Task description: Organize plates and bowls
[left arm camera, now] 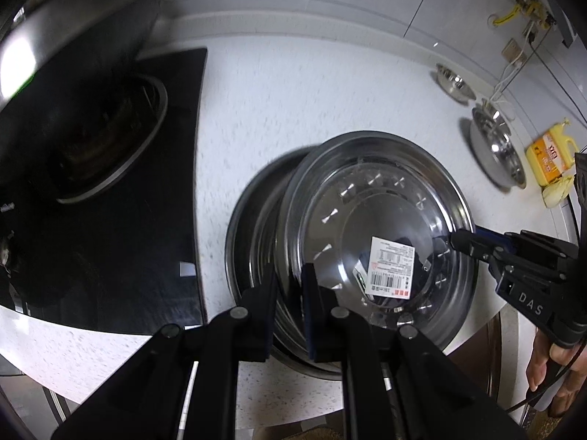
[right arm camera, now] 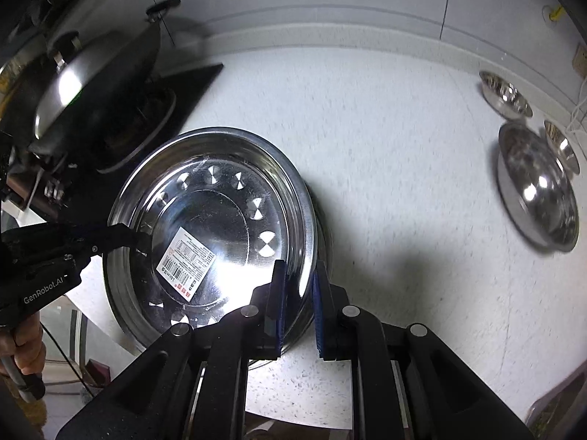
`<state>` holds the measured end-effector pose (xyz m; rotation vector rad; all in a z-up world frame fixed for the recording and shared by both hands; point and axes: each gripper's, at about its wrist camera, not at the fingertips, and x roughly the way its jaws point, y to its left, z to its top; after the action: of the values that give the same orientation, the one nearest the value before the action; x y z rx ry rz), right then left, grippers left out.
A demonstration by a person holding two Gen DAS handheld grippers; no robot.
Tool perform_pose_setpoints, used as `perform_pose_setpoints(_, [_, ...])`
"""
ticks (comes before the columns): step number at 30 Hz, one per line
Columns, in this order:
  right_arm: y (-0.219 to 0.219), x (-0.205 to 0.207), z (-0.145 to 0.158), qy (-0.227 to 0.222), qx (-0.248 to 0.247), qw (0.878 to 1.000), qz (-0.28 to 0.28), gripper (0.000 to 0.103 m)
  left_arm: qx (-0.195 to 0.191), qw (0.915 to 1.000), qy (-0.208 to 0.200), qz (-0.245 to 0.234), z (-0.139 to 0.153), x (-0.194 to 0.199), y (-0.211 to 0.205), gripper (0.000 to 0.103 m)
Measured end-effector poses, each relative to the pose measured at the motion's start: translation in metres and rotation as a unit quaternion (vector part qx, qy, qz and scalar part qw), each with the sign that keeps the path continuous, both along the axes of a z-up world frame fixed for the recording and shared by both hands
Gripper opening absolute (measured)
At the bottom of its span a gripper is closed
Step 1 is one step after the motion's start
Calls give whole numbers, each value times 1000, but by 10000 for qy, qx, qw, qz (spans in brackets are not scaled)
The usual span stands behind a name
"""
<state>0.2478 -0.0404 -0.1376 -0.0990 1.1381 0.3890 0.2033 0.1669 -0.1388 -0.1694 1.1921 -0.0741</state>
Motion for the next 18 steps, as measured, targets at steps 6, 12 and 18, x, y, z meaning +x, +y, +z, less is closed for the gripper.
perform_pose_setpoints(6, [2, 5, -23, 136, -133, 9998, -15, 12, 1, 9998, 219, 25, -23, 12, -10, 12])
perform_pose_setpoints(12, [3, 6, -30, 160, -163, 9997, 10, 12, 128, 9996, 259, 15, -31, 17, -11, 14])
perform_pose_setpoints(18, [4, 4, -24, -29, -177, 9998, 40, 13, 366, 9993, 48, 38, -22, 18, -12, 14])
